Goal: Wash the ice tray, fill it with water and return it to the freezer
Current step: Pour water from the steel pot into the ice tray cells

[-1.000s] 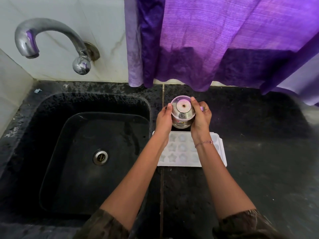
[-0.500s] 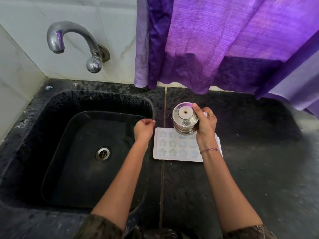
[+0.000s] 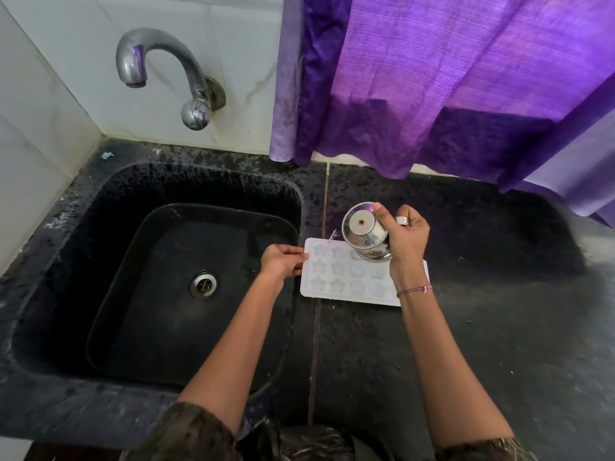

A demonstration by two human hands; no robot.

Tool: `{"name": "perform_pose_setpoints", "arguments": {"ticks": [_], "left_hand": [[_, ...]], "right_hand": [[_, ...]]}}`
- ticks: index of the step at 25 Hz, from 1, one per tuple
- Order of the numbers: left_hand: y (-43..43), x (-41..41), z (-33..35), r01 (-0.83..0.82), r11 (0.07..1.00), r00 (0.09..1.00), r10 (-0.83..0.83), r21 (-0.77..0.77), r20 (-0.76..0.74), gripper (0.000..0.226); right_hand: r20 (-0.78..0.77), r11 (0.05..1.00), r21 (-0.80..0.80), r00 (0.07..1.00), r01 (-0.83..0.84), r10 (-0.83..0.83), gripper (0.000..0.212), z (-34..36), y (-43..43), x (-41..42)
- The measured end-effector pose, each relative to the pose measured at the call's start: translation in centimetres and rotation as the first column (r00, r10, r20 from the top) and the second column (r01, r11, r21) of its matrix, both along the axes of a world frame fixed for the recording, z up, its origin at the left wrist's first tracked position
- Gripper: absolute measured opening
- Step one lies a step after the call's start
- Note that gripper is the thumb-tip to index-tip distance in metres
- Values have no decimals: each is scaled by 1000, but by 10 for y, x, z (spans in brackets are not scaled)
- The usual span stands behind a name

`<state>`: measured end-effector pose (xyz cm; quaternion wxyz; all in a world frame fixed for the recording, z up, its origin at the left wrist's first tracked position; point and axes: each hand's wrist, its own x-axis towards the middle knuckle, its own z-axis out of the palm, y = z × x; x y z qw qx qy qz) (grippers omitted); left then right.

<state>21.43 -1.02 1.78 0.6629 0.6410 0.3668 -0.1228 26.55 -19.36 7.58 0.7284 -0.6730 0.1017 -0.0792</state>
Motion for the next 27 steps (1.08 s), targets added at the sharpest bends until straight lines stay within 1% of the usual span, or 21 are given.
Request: {"name": "perform_pose_setpoints", "arguments": {"ticks": [6,11,14,19,21,25,27], "left_hand": [[-1,-1,-1,-39,998,999,38,-42,-8,23],[-1,-1,-1,-56,998,998,56,-41,-15,15],[-2,-2,-1,-53,998,999,53,-43,-8,18],[-2,-2,0,-52,997,999,52,-55,-6,21],[-2,-3,2,-53,997,999,53,-62,-1,22],[-2,-4,3,-58,996,998,58,-69,1,24],[-3,-3,2,-62,996,998,62,-68,-2,23]], "right_hand": [[-4,1000,9,1000,4,-4,54,1,0,1],[-25,1000,18,1000,2,-2,54,3,2,2],[-34,999,44,999,6,-4,54,5,3,1],[-35,999,37,999,-14,15,54,10,6,3],[-43,998,69,999,-7,10,54,12,5,3],[-67,977,210,997,39,-26,52,14,-1,1],[-72,965,255,996,62,-45,51,15,-5,0]]}}
